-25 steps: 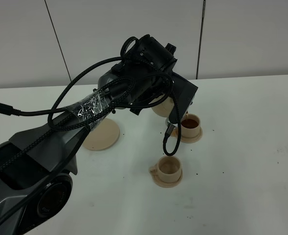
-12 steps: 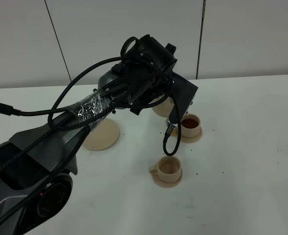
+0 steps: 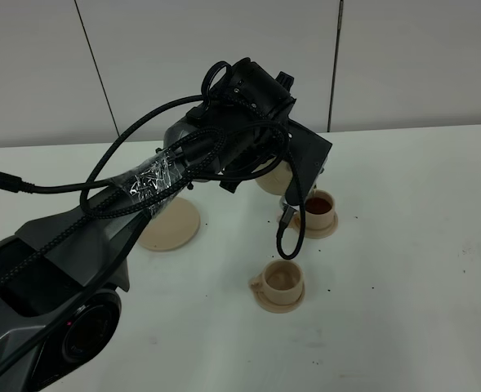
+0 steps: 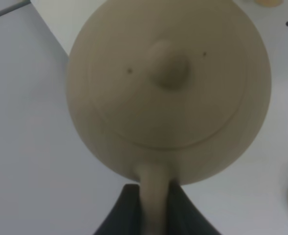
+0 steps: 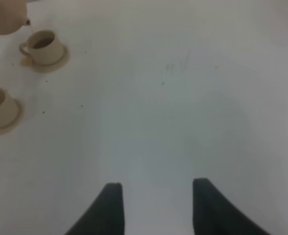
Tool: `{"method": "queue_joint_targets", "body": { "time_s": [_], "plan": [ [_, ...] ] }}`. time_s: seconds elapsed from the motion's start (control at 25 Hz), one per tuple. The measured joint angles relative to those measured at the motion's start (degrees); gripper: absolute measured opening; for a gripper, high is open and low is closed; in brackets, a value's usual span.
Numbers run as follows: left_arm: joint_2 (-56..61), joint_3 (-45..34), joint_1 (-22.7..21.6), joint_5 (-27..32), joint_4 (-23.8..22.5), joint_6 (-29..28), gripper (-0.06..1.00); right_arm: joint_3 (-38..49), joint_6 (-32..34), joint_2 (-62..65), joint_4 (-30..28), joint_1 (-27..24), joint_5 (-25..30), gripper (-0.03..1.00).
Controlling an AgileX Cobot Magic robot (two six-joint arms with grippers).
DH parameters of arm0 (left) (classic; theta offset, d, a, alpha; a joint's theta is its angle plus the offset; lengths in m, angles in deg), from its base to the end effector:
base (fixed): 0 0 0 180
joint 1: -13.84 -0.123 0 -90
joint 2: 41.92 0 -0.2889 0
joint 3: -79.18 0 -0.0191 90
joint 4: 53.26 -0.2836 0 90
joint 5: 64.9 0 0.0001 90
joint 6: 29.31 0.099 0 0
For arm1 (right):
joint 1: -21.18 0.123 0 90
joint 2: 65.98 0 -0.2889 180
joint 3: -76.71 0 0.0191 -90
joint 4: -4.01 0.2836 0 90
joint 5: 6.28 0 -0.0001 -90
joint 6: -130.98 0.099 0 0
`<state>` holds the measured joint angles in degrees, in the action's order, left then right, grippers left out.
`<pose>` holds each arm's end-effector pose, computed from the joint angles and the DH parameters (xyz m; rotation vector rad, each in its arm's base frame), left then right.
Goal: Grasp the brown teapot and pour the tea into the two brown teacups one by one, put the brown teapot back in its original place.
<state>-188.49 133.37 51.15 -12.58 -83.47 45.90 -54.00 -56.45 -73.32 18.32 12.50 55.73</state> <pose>0.4875 -0.3219 0.2193 2.2804 1.2227 0.9143 0.0281 0.0176 0.2866 0.0083 2.0471 0.1253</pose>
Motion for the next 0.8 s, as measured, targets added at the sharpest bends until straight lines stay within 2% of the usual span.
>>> {"method": "queue_joint_targets", "body": {
  "time_s": [0.8],
  "plan": [
    [0.0, 0.0, 0.06, 1.25, 0.7, -5.98, 0.17, 0.0, 0.53, 0.0, 0.0, 0.0, 0.0, 0.33]
  ]
}}
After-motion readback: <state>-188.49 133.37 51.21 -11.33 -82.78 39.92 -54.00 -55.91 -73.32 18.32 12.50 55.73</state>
